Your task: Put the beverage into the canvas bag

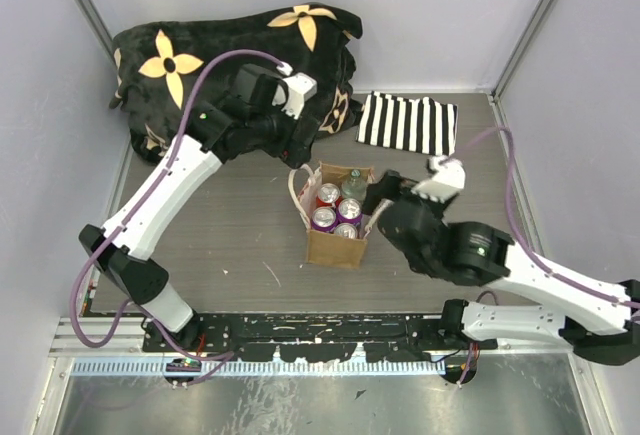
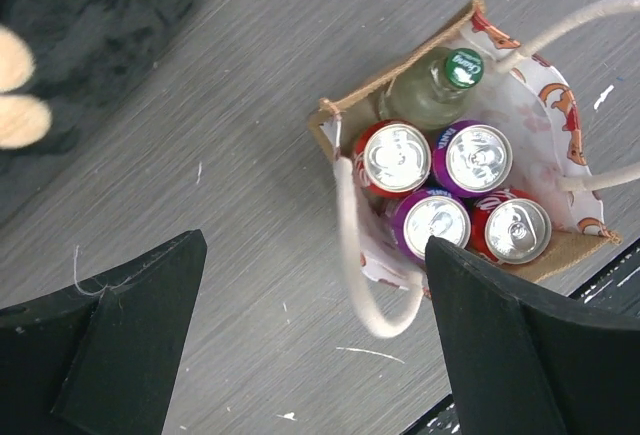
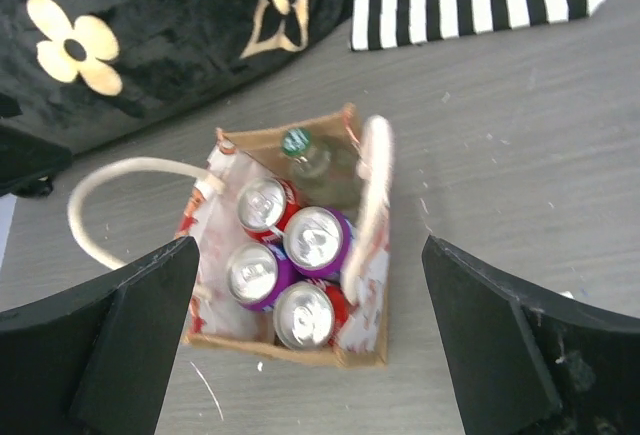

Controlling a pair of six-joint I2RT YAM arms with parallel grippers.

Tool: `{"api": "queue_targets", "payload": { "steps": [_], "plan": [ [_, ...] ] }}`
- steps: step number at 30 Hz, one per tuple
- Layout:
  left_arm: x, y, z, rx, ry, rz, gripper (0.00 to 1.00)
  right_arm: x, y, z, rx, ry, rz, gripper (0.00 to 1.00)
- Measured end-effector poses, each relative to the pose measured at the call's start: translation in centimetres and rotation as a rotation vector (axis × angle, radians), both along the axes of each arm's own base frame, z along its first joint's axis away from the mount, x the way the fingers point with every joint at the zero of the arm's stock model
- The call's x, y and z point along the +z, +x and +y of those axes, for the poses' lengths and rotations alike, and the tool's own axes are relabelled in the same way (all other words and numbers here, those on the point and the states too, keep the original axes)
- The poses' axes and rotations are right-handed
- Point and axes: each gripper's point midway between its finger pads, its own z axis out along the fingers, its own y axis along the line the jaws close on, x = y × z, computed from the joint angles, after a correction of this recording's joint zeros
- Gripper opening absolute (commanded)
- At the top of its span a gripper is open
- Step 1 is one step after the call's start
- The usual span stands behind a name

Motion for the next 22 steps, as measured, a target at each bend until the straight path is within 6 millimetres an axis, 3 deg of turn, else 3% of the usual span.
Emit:
{"api": "queue_targets", "payload": {
  "steps": [2,4,7,10,15,19,22],
  "plan": [
    [0.4,0.3,1.1,0.031,-0.021,0.0,0.98,0.6,1.7,2.0,0.039,-0.032,0.013,1.0],
    [0.7,0.2,1.9,0.05,-0.037,-0.001,0.98,0.7,4.5,2.8,0.035,-0.039,0.037,1.0],
    [1.1,0.2,2.8,0.073,-0.062,0.002,0.98,-0.9,9.7,1.7,-0.001,-0.052,0.102,1.0],
    [0.9,0.2,3.5,0.096,-0.09,0.017,0.98,-2.1,12.2,0.0,-0.013,-0.065,0.151,1.0],
    [-0.2,-0.1,5.0,0.138,-0.094,0.041,0.98,-0.9,12.4,-1.1,0.015,-0.045,0.139,1.0],
    [-1.0,-1.0,5.5,0.142,-0.092,0.058,0.98,0.2,11.2,-2.4,0.014,-0.002,0.107,1.0],
    [-1.4,-1.5,5.8,0.145,-0.091,0.064,0.98,-0.2,10.3,-3.0,0.013,0.015,0.105,1.0]
  ]
}}
